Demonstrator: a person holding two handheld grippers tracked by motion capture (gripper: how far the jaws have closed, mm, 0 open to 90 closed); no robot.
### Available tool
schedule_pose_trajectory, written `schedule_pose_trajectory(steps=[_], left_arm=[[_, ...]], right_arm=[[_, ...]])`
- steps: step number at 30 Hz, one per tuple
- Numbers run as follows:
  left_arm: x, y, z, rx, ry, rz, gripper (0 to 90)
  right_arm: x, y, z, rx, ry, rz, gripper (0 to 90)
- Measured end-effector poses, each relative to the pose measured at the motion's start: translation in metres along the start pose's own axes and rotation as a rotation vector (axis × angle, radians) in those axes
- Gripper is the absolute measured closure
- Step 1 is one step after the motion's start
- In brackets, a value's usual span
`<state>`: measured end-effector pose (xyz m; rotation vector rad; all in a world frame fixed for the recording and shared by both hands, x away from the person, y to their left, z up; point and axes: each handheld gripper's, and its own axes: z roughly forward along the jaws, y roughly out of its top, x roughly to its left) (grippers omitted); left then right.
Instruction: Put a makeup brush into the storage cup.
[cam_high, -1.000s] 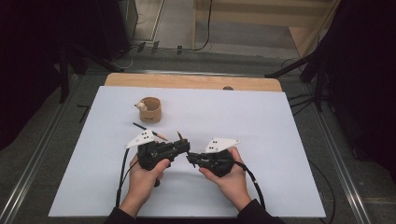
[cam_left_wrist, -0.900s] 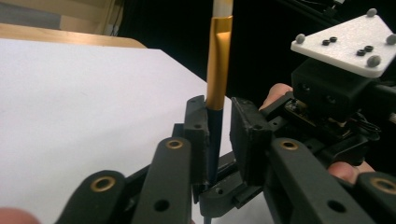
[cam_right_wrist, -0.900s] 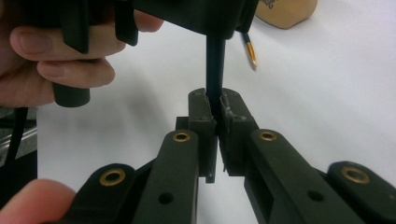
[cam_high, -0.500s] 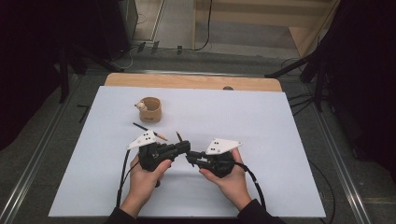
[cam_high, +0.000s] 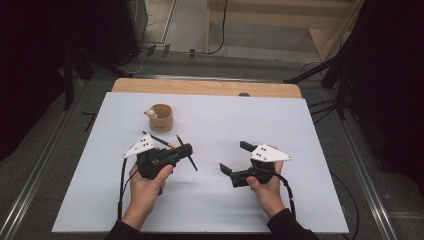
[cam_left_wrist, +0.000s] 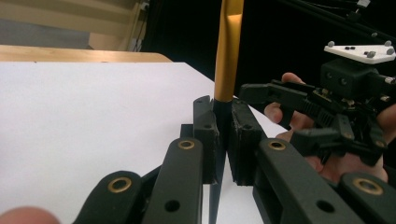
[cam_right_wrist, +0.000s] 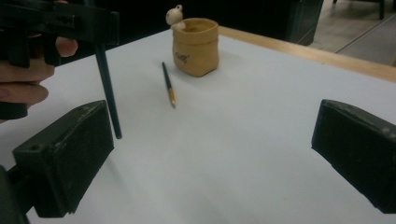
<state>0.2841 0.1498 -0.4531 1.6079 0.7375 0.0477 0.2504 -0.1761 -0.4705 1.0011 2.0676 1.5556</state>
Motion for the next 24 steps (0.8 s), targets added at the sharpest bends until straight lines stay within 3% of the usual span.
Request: schedule_pose_trajectory(steps=[6,11,13,17,24], left_arm=[[0.004,0.003,-0.003,-0.007,0.013,0.007,84.1],[0.007,0.004,-0.005,-0.009,0.026,0.013,84.1],[0.007,0.005,-0.005,-0.002,0.034,0.021,84.1],[0.009,0.007,-0.006,-0.002,0.042,0.022,84.2],[0.014,0.009,-0.01,0.0,0.064,0.025,84.1]], right_arm=[[-0.02,-0.008,-0.026,-0.049,-0.06,0.008,0.0],[-0.037,-0.016,-0.046,-0.05,-0.072,0.022,4.5],[-0.041,-0.019,-0.052,-0.04,-0.108,0.011,8.8],[-0.05,-0.028,-0.062,-0.039,-0.176,0.044,10.6],[-0.063,-0.034,-0.079,-0.059,-0.184,0.085,11.6]])
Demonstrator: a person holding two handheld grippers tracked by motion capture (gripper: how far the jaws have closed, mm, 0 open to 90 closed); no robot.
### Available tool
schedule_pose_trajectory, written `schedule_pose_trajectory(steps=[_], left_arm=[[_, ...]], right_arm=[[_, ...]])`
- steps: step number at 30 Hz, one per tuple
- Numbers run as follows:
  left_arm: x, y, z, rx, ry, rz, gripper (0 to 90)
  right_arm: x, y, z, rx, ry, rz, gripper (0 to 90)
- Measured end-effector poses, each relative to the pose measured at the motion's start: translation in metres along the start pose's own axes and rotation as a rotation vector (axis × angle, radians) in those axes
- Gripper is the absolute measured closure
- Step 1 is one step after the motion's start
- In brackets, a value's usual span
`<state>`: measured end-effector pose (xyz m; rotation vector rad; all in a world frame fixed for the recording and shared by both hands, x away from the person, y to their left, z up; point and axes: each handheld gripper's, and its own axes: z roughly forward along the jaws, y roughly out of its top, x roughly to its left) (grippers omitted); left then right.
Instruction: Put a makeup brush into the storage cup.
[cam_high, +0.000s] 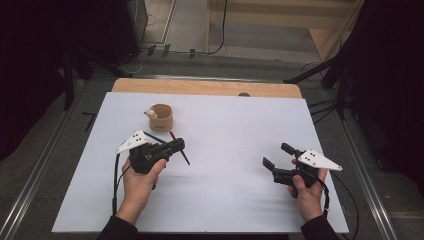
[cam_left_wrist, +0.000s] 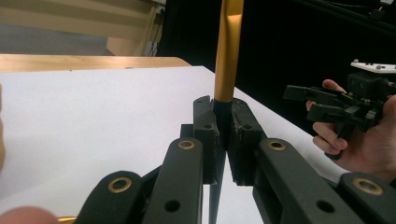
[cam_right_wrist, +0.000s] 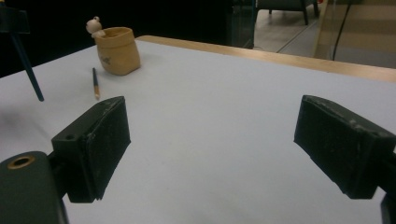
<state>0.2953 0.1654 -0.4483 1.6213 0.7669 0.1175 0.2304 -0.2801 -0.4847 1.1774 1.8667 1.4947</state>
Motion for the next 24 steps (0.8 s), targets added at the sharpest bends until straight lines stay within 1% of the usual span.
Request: schedule_pose_trajectory(steps=[2,3,6,8,13,16,18,24], left_arm=[[0.001,0.001,-0.001,-0.002,0.005,0.003,84.1],[0.002,0.002,-0.001,-0.004,0.009,0.002,84.1],[0.004,0.004,-0.002,-0.015,0.019,-0.002,84.1],[0.006,0.006,-0.003,-0.014,0.026,-0.002,84.1],[0.011,0.01,-0.005,-0.017,0.05,0.009,84.1],[0.014,0.014,-0.008,-0.023,0.063,0.01,84.1],[0.016,0.015,-0.009,-0.029,0.072,0.009,84.1],[0.021,0.018,-0.01,-0.035,0.105,0.014,84.2]], right_arm=[[-0.003,0.0,-0.004,-0.001,0.015,0.002,10.8],[-0.004,0.0,-0.006,0.0,0.007,-0.008,10.3],[-0.007,-0.002,-0.01,-0.001,0.017,0.001,8.1],[-0.008,-0.003,-0.012,0.001,0.025,-0.008,5.9],[-0.01,-0.006,-0.018,0.001,0.01,-0.013,4.5],[-0.012,-0.009,-0.021,0.001,-0.002,-0.009,4.5],[-0.014,-0.011,-0.023,0.0,0.001,-0.008,4.5],[-0.018,-0.013,-0.031,-0.006,-0.014,0.003,5.5]])
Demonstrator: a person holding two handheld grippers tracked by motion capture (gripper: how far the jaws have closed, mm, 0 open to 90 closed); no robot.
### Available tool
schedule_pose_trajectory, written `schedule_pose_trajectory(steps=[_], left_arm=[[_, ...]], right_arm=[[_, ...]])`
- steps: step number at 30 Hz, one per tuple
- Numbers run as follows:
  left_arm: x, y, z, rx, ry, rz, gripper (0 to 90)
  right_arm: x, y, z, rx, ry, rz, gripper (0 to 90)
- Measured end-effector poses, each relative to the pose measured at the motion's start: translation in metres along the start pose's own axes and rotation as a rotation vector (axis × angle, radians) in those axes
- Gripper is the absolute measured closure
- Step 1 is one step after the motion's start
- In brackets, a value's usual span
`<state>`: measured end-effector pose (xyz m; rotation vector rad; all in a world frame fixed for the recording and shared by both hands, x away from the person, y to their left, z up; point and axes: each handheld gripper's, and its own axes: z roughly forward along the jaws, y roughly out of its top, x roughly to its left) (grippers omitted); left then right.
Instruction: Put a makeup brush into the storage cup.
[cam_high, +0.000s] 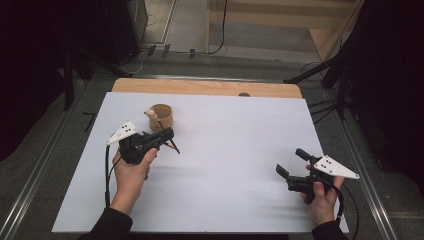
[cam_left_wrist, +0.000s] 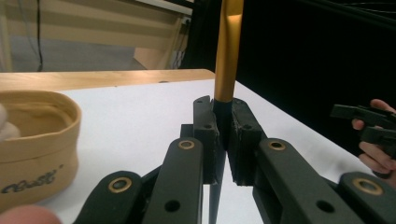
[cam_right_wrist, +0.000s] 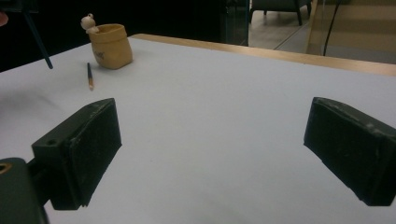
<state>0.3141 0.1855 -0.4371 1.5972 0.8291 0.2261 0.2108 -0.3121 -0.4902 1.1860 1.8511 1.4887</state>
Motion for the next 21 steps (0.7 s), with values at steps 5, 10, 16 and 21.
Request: schedule_pose_trajectory(steps=[5,10,16,21], left_arm=[[0.003,0.003,-0.001,-0.003,0.017,0.005,84.2],[0.007,0.009,-0.003,-0.014,0.027,0.005,84.2],[0.012,0.018,-0.003,-0.011,0.049,0.019,84.2],[0.019,0.023,-0.002,-0.021,0.057,0.001,84.2]], right_arm=[[-0.002,-0.004,-0.003,0.007,-0.014,-0.008,7.5],[-0.003,-0.007,-0.004,0.006,-0.041,-0.025,15.0],[-0.004,-0.01,-0.004,0.01,-0.054,-0.026,13.8],[-0.005,-0.009,-0.004,0.017,-0.046,-0.022,13.6]])
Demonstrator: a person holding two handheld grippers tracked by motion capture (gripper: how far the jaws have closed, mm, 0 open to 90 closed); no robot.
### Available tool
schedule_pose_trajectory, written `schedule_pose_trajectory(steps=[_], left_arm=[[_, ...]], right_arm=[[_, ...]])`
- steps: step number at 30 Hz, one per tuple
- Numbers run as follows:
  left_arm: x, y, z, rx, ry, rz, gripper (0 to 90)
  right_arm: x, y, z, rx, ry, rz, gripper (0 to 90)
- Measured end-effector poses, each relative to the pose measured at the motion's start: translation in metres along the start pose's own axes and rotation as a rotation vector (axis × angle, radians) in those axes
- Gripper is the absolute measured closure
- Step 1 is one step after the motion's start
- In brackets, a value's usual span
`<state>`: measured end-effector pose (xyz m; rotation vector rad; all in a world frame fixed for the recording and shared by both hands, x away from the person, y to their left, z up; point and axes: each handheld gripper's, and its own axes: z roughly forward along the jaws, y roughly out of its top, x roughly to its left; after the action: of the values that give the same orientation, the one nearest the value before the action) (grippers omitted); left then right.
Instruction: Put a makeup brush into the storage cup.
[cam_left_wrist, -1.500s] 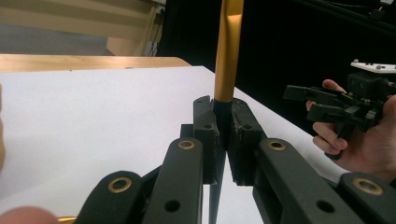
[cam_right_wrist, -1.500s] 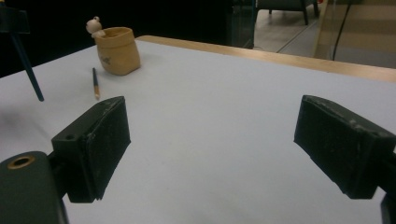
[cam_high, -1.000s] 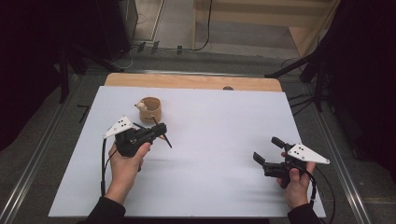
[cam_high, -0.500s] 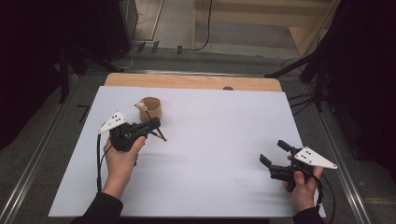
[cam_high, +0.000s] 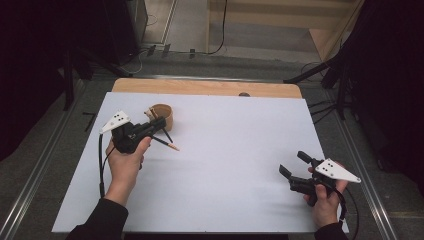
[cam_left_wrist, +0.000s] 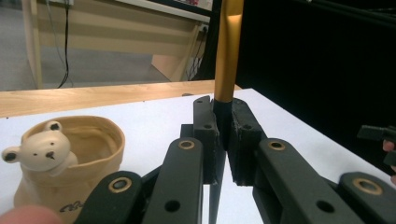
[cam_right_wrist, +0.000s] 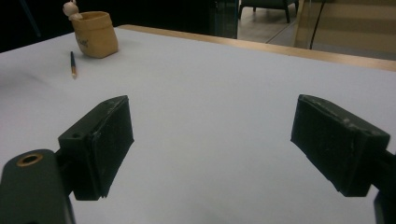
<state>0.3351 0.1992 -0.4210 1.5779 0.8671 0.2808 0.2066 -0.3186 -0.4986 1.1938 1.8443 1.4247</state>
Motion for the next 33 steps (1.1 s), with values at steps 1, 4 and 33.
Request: schedule_pose_trajectory(steps=[1,4,33], left_arm=[[0.001,0.001,0.0,-0.002,0.0,0.001,84.2],[0.004,0.003,0.001,0.002,0.014,0.009,84.2],[0.016,0.035,0.006,-0.034,0.078,0.058,84.2]], right_arm=[[0.0,0.0,0.0,0.002,0.002,0.002,13.5],[0.0,-0.001,0.0,0.006,-0.001,-0.002,13.5],[0.001,-0.001,0.004,0.02,0.006,-0.008,14.7]])
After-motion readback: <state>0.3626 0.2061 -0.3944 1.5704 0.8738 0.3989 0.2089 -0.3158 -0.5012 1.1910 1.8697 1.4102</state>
